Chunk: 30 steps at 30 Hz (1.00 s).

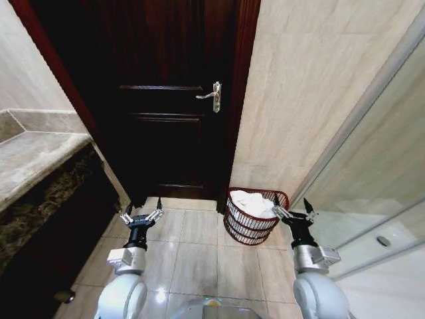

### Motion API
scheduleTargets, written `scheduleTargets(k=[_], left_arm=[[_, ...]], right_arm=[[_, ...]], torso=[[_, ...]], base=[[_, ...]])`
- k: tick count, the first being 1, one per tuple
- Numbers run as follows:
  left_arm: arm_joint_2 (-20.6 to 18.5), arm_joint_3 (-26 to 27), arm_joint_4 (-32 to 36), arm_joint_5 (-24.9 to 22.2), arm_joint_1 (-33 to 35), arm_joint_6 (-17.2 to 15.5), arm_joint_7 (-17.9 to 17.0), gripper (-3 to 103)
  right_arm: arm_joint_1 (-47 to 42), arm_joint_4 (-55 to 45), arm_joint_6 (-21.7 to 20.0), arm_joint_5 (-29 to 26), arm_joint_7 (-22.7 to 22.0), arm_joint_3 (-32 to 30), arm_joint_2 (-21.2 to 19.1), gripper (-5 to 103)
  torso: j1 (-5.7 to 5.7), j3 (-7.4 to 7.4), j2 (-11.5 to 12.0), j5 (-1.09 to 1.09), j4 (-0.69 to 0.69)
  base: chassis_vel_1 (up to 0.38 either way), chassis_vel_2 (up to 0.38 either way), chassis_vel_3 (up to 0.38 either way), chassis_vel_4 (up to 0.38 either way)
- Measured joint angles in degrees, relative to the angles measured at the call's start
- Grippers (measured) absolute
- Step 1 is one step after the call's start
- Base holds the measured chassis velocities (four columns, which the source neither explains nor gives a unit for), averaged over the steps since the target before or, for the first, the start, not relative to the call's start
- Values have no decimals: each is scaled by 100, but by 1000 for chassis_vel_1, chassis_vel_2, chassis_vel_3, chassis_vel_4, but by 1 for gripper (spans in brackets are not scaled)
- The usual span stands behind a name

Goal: Discard the used towel into the hamper.

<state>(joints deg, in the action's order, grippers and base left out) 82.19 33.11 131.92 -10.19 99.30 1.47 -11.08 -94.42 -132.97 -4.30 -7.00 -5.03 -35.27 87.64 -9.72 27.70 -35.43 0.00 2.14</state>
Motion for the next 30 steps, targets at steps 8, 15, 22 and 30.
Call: scheduleTargets(k=[8, 15, 22, 30], left_arm=[[12, 1, -7, 8, -1, 0, -1, 100], [12, -4, -5, 16, 3, 0, -1, 100], [23, -19, -7, 26, 2, 6, 2, 100], [29, -5, -7, 27, 6, 24, 8, 100]], right_arm=[[-7, -5, -44, -27, 0, 8, -11, 100], [-26, -6, -47, -37, 11, 4, -16, 100], [-19, -24, -69, -43, 11, 2, -19, 100], [-30, -26, -69, -42, 15, 7, -18, 100]], torso=[[-69, 96, -164, 0, 0], [-128, 181, -308, 0, 0], [-200, 272, -471, 0, 0], [-268, 367, -635, 0, 0]], base=[[0, 0, 0, 0], [0, 0, 0, 0], [0, 0, 0, 0], [0, 0, 0, 0]])
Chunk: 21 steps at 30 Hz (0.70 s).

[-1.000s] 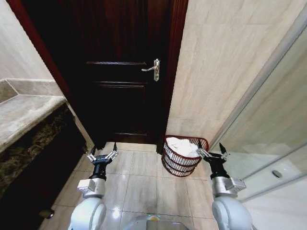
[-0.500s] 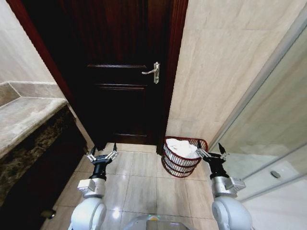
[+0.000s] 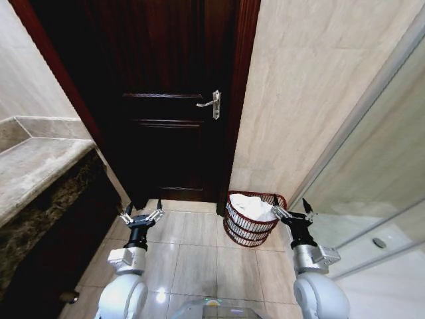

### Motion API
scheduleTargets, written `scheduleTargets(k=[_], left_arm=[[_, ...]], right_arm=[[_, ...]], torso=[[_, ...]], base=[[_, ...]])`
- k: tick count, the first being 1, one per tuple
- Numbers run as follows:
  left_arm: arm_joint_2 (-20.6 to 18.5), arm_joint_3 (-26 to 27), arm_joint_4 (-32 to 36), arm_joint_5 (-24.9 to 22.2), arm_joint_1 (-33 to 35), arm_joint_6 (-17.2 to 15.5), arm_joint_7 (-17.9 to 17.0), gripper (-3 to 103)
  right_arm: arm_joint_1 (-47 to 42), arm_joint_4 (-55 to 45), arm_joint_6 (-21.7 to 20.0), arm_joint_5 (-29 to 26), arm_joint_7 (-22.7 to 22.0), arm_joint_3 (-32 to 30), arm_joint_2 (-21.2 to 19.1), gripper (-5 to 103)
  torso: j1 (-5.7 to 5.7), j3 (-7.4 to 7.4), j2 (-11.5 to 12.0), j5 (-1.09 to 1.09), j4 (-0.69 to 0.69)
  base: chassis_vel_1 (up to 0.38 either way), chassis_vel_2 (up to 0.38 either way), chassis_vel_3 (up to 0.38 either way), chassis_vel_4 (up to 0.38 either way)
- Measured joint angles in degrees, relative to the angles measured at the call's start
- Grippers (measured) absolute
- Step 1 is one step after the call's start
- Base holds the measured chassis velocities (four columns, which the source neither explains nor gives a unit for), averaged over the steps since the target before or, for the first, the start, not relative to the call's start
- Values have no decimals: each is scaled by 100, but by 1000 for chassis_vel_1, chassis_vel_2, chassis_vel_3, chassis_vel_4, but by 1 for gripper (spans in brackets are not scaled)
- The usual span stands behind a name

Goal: Discard the used towel into the hamper.

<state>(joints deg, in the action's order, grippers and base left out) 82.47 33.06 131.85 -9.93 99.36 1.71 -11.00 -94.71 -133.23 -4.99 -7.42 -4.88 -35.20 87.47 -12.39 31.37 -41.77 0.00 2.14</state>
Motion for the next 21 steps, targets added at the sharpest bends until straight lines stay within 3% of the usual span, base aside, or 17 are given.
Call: scheduleTargets(k=[21], left_arm=[[113, 98, 57, -7, 15, 11, -26, 100]], right_arm=[[34, 30, -87, -33, 0, -6, -92, 100]], torso=[[-186, 241, -427, 0, 0]], base=[[0, 0, 0, 0]])
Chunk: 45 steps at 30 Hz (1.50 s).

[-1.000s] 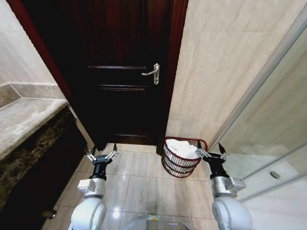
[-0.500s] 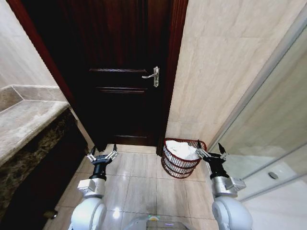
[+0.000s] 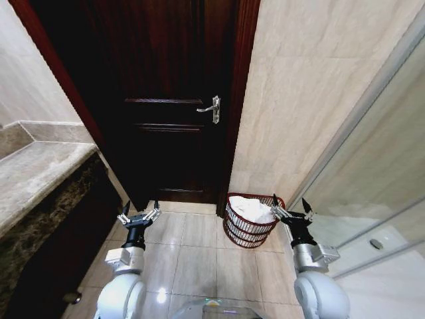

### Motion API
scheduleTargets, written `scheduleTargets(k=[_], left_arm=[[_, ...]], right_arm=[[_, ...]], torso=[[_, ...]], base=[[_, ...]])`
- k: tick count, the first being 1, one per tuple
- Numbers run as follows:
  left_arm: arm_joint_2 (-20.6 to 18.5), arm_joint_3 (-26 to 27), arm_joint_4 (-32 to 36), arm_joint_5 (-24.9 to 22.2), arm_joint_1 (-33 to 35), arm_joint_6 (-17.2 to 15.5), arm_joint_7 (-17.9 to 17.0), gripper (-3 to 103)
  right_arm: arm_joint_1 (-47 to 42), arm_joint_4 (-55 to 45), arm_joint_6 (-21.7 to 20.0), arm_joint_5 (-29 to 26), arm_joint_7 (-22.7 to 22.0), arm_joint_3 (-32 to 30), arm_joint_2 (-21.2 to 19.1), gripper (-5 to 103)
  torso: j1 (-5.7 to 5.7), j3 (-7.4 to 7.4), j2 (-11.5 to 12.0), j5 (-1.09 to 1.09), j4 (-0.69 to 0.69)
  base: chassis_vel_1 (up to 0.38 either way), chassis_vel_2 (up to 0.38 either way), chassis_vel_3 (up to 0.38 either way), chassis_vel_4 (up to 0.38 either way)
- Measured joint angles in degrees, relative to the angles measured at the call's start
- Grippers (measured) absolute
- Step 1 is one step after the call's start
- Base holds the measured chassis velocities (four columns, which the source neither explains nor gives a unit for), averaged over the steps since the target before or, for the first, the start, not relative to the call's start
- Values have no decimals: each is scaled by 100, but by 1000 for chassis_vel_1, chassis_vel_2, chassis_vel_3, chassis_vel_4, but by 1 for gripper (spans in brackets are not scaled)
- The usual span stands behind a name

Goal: Discard the used towel into the hamper.

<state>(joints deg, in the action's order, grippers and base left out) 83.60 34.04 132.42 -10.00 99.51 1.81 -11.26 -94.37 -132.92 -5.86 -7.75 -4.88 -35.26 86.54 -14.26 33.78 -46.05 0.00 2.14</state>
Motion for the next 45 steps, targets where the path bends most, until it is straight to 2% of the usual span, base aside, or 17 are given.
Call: scheduleTargets(k=[45], left_arm=[[32, 29, 196, -13, 81, 69, 4, 100]], right_arm=[[-40, -225, -102, 113, -9, 104, -21, 100]], torso=[[-427, 548, -975, 0, 0]], base=[[0, 0, 0, 0]])
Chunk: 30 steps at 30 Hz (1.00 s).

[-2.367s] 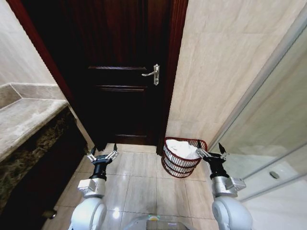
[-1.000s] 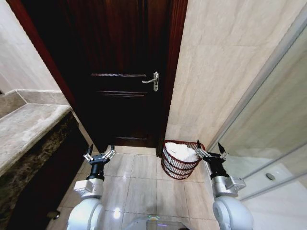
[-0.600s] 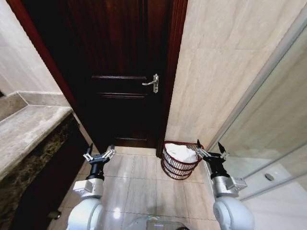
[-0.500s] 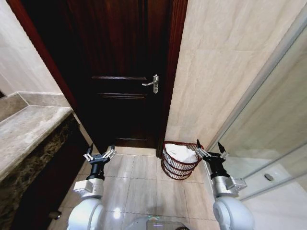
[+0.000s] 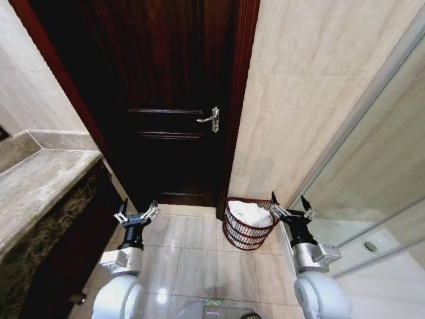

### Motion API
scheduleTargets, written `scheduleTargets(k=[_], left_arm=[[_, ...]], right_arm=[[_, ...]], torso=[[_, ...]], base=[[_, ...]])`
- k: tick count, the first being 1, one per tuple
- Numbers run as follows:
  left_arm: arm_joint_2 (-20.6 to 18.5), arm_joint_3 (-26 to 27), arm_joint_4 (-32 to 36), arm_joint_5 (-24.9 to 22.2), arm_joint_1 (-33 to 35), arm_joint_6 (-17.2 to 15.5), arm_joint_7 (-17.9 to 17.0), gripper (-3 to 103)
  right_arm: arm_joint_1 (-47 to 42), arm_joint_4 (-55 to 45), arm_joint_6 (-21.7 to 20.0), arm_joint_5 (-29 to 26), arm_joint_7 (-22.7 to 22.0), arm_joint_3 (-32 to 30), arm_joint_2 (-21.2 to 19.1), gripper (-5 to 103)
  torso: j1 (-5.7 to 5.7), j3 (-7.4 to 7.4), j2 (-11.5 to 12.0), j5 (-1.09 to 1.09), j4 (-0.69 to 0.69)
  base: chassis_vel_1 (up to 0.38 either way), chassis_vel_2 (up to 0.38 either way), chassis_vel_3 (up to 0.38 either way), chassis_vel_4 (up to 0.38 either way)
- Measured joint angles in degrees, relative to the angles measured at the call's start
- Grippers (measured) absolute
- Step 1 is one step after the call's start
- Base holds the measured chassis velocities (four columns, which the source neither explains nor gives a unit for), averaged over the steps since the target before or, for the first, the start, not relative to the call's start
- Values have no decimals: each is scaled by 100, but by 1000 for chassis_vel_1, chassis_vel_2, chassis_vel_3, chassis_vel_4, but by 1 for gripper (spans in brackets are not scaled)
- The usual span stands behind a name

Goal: Discard the used towel into the hamper.

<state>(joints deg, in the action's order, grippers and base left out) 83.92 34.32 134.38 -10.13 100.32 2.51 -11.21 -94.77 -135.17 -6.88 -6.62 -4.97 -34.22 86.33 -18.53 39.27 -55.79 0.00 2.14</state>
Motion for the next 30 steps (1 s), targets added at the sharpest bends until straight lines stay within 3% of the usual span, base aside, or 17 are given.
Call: scheduleTargets(k=[30], left_arm=[[0, 43, -50, -83, -110, -26, -47, 100]], right_arm=[[212, 118, -85, 6, 13, 63, -13, 100]], torso=[[-302, 369, -672, 0, 0]], base=[[0, 0, 0, 0]])
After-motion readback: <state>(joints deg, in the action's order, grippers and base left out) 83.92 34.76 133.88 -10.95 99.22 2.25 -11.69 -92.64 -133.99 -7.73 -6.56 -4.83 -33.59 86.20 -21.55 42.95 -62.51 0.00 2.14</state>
